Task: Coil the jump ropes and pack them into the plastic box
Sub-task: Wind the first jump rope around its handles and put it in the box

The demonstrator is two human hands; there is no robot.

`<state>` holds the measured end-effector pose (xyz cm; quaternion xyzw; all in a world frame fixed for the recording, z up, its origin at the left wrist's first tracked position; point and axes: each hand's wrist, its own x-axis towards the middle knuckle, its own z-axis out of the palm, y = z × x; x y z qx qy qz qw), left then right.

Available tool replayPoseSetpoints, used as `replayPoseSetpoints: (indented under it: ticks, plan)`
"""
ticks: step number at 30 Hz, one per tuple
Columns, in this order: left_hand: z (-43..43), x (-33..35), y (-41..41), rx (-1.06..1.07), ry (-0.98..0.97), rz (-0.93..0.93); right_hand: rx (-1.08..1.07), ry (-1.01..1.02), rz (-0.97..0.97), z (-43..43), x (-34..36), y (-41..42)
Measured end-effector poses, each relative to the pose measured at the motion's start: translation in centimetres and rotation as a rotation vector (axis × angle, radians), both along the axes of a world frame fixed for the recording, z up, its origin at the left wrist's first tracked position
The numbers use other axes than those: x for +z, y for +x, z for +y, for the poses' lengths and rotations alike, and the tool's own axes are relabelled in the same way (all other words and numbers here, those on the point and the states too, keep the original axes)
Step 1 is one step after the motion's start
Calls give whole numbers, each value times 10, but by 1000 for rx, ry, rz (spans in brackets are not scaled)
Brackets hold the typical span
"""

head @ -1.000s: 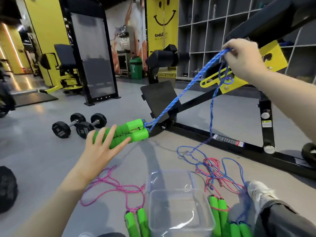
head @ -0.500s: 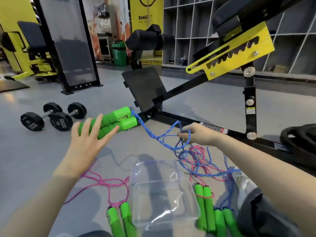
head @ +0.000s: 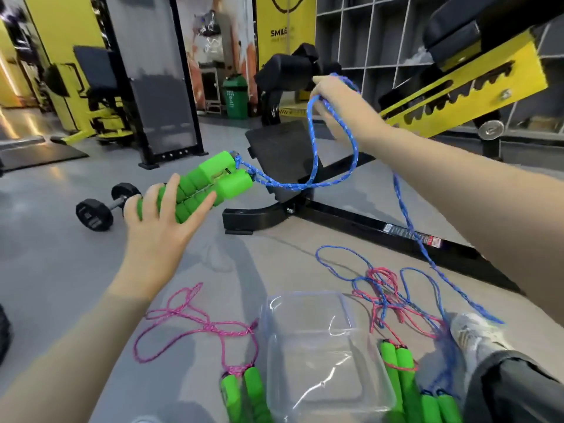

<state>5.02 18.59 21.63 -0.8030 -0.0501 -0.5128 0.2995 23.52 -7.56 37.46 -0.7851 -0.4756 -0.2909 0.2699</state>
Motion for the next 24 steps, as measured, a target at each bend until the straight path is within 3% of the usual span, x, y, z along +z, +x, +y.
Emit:
replayPoseSetpoints:
  ticks: [9, 14, 20, 24]
  plan:
    - [14, 45, -15, 38, 74, -123, -166, -176, -369, -30, 99, -2]
    - [5, 42, -23, 7, 121, -76, -261, -283, -422, -48, 65, -2]
    - [-11, 27, -18, -44, 141, -33, -332, -185, -281, -65, 24, 5]
    - [-15, 1, -11, -57, 190, 53, -474, -726, 168, -72, -88, 10]
